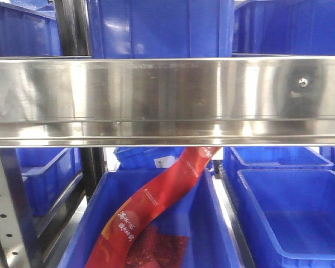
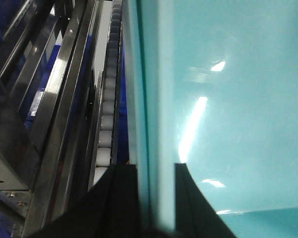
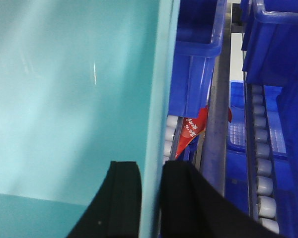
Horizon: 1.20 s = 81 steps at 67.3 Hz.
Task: Move two blue bins to right shelf middle
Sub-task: 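Raise the held teal bin above the upper shelf rail with both grippers, then push the teal bin forward onto the upper shelf with both grippers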
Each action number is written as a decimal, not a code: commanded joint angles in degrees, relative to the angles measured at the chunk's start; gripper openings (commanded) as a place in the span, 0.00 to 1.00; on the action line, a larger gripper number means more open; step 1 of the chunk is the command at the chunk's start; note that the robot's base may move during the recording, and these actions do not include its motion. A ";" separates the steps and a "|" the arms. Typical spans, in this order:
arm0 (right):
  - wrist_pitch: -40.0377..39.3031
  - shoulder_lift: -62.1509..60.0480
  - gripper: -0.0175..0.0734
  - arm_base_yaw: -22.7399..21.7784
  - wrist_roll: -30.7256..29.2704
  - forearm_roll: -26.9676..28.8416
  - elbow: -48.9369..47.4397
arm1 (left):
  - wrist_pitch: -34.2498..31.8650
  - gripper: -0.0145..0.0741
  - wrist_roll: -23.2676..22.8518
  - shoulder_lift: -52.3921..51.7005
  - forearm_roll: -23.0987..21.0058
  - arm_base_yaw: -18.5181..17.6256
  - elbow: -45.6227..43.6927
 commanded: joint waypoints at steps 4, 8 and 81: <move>-5.01 -1.08 0.01 0.19 -0.66 1.23 -1.05 | -6.22 0.04 -0.27 -0.76 0.63 -0.34 -1.02; -5.01 -1.08 0.01 0.19 -0.66 1.23 -1.05 | -6.22 0.04 -0.27 -0.76 0.63 -0.34 -1.02; -2.48 6.61 0.01 0.19 16.14 -0.33 8.36 | -0.90 0.04 -0.27 12.55 0.45 1.12 -0.81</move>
